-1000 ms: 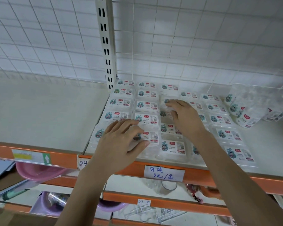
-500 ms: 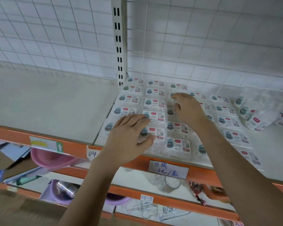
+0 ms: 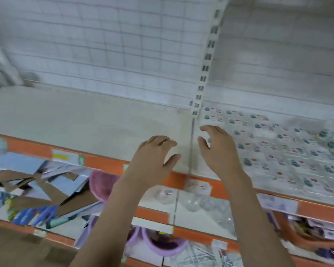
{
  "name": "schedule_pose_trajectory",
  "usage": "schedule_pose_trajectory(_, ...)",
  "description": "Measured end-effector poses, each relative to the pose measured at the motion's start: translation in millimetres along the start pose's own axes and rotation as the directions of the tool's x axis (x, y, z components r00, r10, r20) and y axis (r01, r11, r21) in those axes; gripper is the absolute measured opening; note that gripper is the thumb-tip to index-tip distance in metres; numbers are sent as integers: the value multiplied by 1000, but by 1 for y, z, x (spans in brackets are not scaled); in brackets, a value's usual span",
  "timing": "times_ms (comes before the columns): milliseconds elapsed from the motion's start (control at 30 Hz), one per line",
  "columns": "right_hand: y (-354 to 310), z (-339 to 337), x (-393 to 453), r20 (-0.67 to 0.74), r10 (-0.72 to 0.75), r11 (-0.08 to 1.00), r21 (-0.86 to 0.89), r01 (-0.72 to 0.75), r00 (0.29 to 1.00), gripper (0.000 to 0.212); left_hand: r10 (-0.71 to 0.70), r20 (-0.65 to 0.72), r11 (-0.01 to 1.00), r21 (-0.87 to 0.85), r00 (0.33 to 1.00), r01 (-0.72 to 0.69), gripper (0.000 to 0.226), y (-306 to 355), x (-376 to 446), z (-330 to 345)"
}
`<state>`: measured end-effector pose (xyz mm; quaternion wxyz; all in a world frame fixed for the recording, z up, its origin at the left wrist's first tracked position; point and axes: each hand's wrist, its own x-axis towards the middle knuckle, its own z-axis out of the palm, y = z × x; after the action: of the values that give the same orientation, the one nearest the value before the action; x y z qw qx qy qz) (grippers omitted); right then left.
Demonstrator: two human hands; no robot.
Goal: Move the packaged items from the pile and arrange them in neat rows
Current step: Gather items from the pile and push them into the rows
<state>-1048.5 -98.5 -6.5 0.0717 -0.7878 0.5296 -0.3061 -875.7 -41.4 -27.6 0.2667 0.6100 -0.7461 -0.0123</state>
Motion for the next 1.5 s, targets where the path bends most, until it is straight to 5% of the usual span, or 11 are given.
schedule_pose_trajectory(200, -157, 112, -14, 71, -47, 993, 115, 38, 996, 32, -260, -95, 960, 80, 961, 268, 40, -157, -105, -90)
schedule_pose_trajectory(400, -289, 214, -1, 217, -192, 972, 177, 155, 957, 29, -559, -255, 805, 60, 789, 590, 22, -285, -199, -163)
schedule_pose_trajectory(633, -407, 310, 46, 237, -329, 928, 263, 265, 914, 30, -672, -338, 682, 64, 659, 728, 23, -411, -244, -212)
schedule_pose_trajectory(1100, -590, 446, 136, 282, -358, 910, 318, 265, 890, 33, -684, -333, 665, 82, 649, 743, 26, -619, -236, -309)
schedule_pose_trajectory(1500, -730, 521, 241, 157, -342, 937, -15, 349, 926, 56, -485, -248, 846, 109, 839, 522, 22, -779, -208, -376)
